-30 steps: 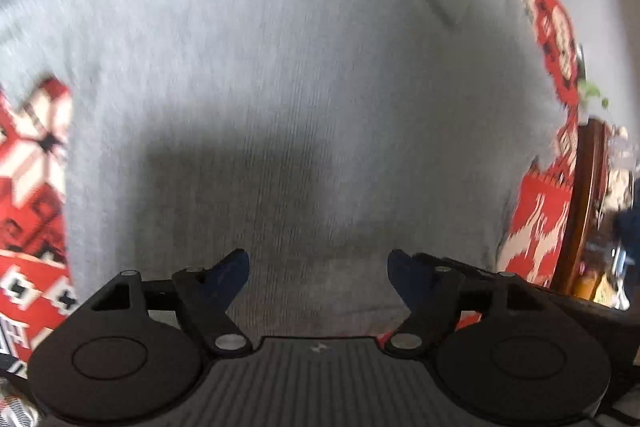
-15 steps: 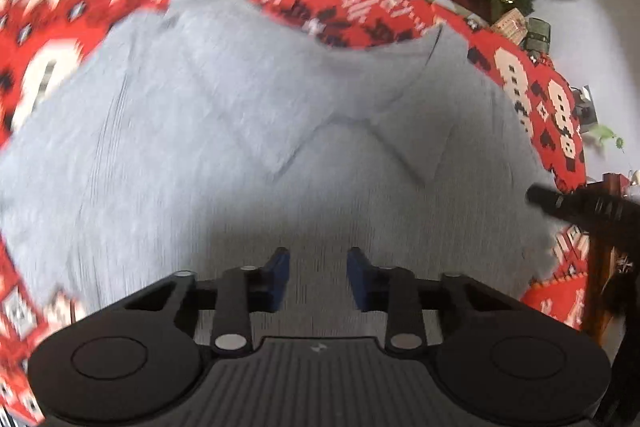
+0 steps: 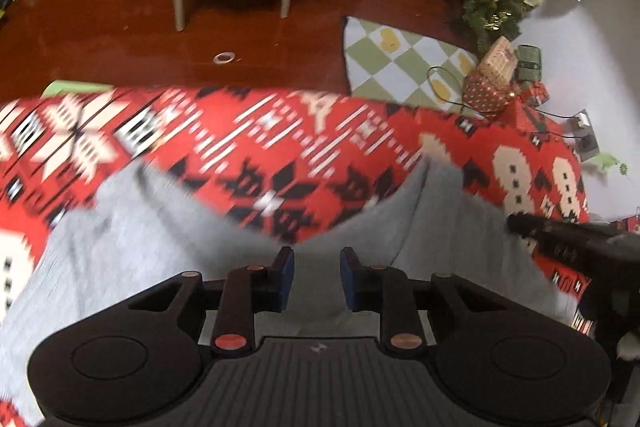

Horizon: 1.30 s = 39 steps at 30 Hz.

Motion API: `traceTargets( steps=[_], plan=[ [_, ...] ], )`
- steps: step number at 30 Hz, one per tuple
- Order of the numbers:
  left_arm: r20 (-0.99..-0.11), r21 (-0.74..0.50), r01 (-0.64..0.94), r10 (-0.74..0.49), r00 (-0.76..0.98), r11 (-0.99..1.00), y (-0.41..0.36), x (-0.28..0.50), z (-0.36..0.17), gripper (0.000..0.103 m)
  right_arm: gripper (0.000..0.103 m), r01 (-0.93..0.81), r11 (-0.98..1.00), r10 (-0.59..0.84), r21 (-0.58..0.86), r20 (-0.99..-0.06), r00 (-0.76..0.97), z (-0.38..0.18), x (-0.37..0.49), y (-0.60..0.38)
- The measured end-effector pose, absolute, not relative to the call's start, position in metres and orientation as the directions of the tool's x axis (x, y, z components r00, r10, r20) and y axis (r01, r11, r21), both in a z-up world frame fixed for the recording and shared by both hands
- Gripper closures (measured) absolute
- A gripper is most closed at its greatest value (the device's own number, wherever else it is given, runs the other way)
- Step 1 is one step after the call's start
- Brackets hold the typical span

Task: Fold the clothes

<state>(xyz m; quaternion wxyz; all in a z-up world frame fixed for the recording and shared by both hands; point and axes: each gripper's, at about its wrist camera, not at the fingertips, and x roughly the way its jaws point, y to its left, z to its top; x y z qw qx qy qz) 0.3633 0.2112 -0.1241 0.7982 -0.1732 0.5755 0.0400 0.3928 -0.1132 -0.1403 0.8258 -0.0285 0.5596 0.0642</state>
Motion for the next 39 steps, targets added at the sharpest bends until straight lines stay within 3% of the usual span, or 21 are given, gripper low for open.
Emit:
traceTargets(
  steps=[6, 7, 8, 13, 17, 20, 25, 29, 37, 39],
  plan=[
    [-0.936, -0.22, -0.236, -0.137, 0.323, 0.947, 0.2, 0.388, -0.134, 0.077, 0.086, -0.215, 0.977, 0.081, 0.006, -0.936, 0.342, -0.158, 0.393, -0.106],
    [-0.938, -0.218, -0.239, -0.136, 0.32, 0.946, 0.2, 0.389, -0.136, 0.077, 0.088, -0.221, 0.975, 0.082, 0.002, -0.932, 0.352, -0.158, 0.393, -0.106],
    [-0.94, -0.22, -0.25, -0.136, 0.314, 0.943, 0.203, 0.388, -0.137, 0.077, 0.098, -0.226, 0.974, 0.08, -0.004, -0.929, 0.362, -0.158, 0.393, -0.105],
    [-0.949, -0.192, -0.3, -0.1, 0.297, 0.934, 0.222, 0.375, -0.143, 0.077, 0.101, -0.199, 0.978, 0.025, -0.064, -0.908, 0.419, -0.158, 0.397, -0.107],
    [-0.957, -0.184, -0.371, -0.079, 0.279, 0.91, 0.249, 0.356, -0.143, 0.077, 0.098, -0.188, 0.981, 0.034, -0.047, -0.912, 0.409, -0.158, 0.398, -0.11],
    [-0.956, -0.186, -0.405, -0.07, 0.284, 0.895, 0.267, 0.34, -0.134, 0.077, 0.079, -0.146, 0.989, 0.063, 0.003, -0.909, 0.411, -0.148, 0.397, -0.118],
    [-0.96, -0.146, -0.379, -0.037, 0.279, 0.914, 0.282, 0.317, -0.127, 0.077, 0.078, -0.128, 0.989, 0.124, 0.074, -0.885, 0.449, -0.118, 0.388, -0.11],
    [-0.96, -0.158, -0.358, -0.059, 0.273, 0.92, 0.282, 0.312, -0.132, 0.077, 0.092, -0.264, 0.955, 0.241, 0.138, -0.877, 0.415, -0.11, 0.371, -0.058],
    [-0.958, -0.186, -0.373, -0.083, 0.275, 0.909, 0.285, 0.312, -0.142, 0.077, 0.095, -0.386, 0.899, 0.327, 0.206, -0.903, 0.28, -0.159, 0.343, 0.042],
    [-0.959, -0.192, -0.385, -0.088, 0.27, 0.903, 0.287, 0.311, -0.145, 0.077, 0.102, -0.369, 0.907, 0.321, 0.202, -0.899, 0.297, -0.168, 0.346, 0.051]
  ],
)
